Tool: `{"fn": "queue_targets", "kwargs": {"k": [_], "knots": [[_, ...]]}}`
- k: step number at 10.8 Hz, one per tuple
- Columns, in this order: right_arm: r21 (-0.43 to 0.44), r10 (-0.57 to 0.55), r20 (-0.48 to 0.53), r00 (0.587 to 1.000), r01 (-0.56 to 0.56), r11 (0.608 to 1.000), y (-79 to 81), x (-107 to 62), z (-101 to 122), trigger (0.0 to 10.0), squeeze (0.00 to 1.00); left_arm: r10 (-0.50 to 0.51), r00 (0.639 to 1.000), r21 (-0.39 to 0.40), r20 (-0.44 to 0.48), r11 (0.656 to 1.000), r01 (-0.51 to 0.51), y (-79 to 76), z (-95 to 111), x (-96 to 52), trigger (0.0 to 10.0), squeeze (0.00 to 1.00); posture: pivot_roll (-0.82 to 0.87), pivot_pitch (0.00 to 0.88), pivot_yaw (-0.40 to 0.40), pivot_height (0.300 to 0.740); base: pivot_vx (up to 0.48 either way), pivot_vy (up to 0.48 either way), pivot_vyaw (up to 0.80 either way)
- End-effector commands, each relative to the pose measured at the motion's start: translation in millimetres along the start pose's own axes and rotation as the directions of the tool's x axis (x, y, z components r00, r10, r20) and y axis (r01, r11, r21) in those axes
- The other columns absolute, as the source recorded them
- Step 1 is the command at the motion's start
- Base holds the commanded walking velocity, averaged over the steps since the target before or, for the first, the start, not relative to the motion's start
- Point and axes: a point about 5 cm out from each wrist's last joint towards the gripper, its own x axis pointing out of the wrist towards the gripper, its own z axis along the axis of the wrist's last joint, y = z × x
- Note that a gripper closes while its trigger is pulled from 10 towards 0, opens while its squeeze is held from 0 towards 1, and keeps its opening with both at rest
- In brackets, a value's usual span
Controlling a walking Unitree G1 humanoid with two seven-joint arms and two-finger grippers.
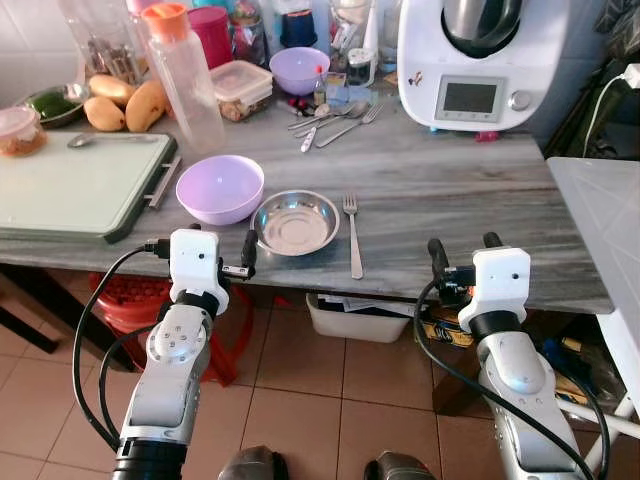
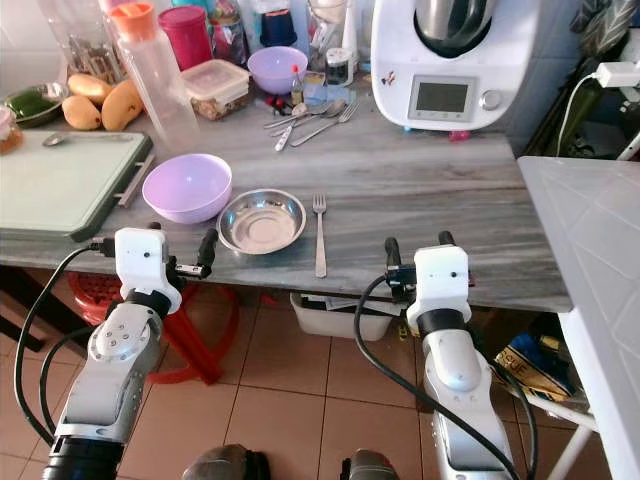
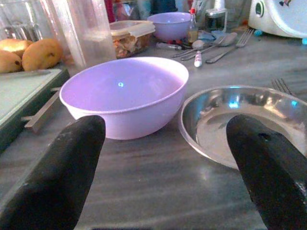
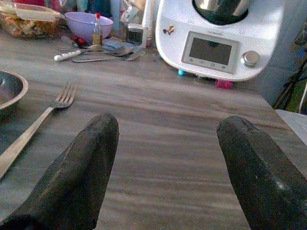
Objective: Setting the table
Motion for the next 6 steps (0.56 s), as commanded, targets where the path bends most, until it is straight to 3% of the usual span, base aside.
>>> {"fn": "queue_targets", "kwargs": {"k": [1,6], "knots": [[0.013,0.0,0.004,1.0,0.0,1.0,-0.2,2.7,1.0,10.0,0.0,0.01,1.0,0.01,0.0,1.0,-0.01,3.6,-0.3,-0.1,10.0,0.0,-0.05,0.0,0.065,0.74,-0.259,0.0,0.0],[0.018,0.01,-0.004,1.0,-0.01,1.0,1.7,5.6,-0.8,10.0,0.0,0.005,1.0,0.008,0.002,1.0,-0.005,4.3,1.0,1.0,10.0,0.0,-0.04,0.0,0.071,0.74,-0.256,0.0,0.0]]}}
